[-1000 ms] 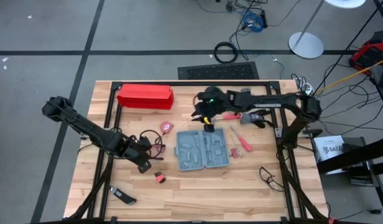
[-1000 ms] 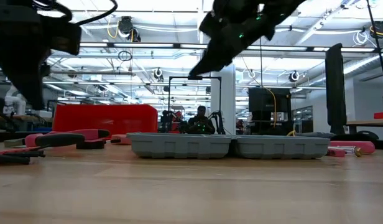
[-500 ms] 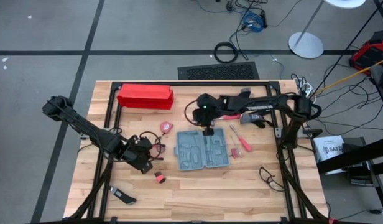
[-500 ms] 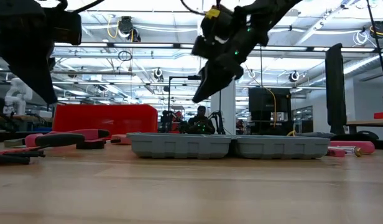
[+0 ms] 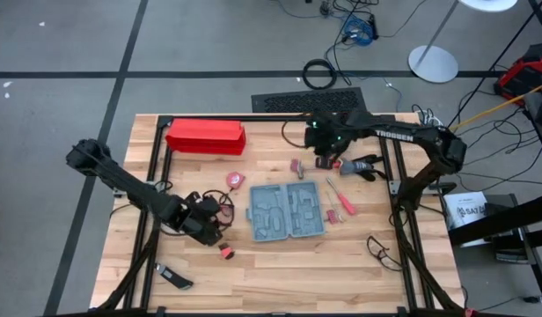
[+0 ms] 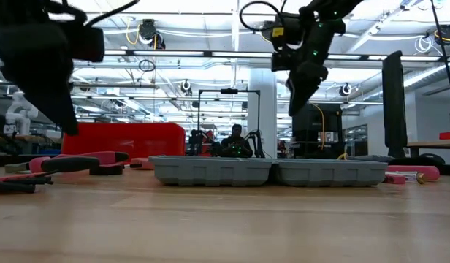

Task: Prefit tool cases
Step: Put the orange hammer into the gray pre-fit tool case

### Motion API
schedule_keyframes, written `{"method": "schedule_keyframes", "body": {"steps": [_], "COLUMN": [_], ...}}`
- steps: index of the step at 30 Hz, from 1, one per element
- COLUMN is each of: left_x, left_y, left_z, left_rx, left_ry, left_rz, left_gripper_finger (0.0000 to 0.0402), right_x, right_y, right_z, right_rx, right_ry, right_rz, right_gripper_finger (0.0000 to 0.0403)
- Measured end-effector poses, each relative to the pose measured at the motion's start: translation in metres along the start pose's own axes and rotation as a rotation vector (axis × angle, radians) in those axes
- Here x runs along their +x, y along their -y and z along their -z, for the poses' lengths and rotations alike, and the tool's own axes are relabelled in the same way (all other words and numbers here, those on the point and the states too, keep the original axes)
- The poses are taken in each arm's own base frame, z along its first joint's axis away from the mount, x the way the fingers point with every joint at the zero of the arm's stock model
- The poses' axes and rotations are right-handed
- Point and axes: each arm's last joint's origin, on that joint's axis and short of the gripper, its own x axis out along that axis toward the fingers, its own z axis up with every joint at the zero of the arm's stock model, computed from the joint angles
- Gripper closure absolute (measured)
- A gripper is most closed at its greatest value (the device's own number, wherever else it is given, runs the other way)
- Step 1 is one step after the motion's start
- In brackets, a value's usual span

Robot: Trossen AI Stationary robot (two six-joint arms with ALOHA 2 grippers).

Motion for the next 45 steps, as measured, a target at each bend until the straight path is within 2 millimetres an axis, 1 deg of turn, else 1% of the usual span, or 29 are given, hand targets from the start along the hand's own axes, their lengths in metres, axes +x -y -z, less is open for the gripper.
{"method": "schedule_keyframes", "body": {"steps": [3, 6, 9, 12, 16, 19, 22, 26, 29, 33, 35, 37, 38, 39, 42, 45], "left_x": [0.013, 0.027, 0.038, 0.047, 0.05, 0.051, 0.051, 0.051, 0.051, 0.051, 0.051, 0.051, 0.051, 0.051, 0.051, 0.05], "left_y": [0.005, 0.011, 0.018, 0.022, 0.023, 0.023, 0.023, 0.023, 0.023, 0.023, 0.023, 0.022, 0.022, 0.022, 0.021, 0.021], "left_z": [0.003, 0.006, 0.009, 0.011, 0.012, 0.012, 0.012, 0.011, 0.011, 0.011, 0.011, 0.011, 0.011, 0.01, 0.009, 0.006], "left_rx": [0.017, 0.024, 0.027, 0.03, 0.031, 0.032, 0.037, 0.06, 0.062, 0.062, 0.063, 0.064, 0.064, 0.064, 0.06, 0.067], "left_ry": [-0.01, -0.018, -0.02, -0.027, -0.03, -0.031, -0.029, -0.018, -0.017, -0.014, -0.004, 0.008, 0.01, 0.015, 0.065, 0.144], "left_rz": [-0.043, -0.055, -0.049, -0.04, -0.041, -0.041, -0.043, -0.051, -0.052, -0.056, -0.062, -0.07, -0.071, -0.075, -0.104, -0.151], "left_gripper_finger": [0.0191, 0.0191, 0.0191, 0.0191, 0.0191, 0.0191, 0.0191, 0.0191, 0.0191, 0.0191, 0.0191, 0.0191, 0.0191, 0.0191, 0.0191, 0.0191], "right_x": [0.006, 0.013, 0.02, 0.031, 0.048, 0.06, 0.075, 0.095, 0.11, 0.128, 0.135, 0.139, 0.139, 0.139, 0.133, 0.118], "right_y": [0.01, 0.016, 0.018, 0.018, 0.013, 0.007, 0.003, 0.002, 0.004, 0.003, 0.001, -0.001, -0.001, -0.002, -0.001, 0.001], "right_z": [0.008, 0.013, 0.012, 0.012, 0.012, 0.011, 0.011, 0.014, 0.017, 0.021, 0.023, 0.024, 0.024, 0.024, 0.023, 0.016], "right_rx": [-0.052, -0.117, -0.118, -0.138, -0.174, -0.177, -0.205, -0.224, -0.205, -0.142, -0.107, -0.079, -0.065, -0.051, -0.012, 0.051], "right_ry": [-0.058, -0.066, -0.048, -0.08, -0.137, -0.174, -0.227, -0.321, -0.383, -0.437, -0.465, -0.478, -0.481, -0.48, -0.454, -0.419], "right_rz": [-0.015, -0.11, -0.162, -0.182, -0.222, -0.245, -0.249, -0.205, -0.158, -0.173, -0.184, -0.188, -0.184, -0.184, -0.201, -0.178], "right_gripper_finger": [0.0309, 0.0302, 0.0286, 0.0265, 0.0236, 0.0221, 0.0217, 0.0216, 0.0221, 0.0242, 0.0265, 0.0302, 0.032, 0.0324, 0.0324, 0.0324]}}
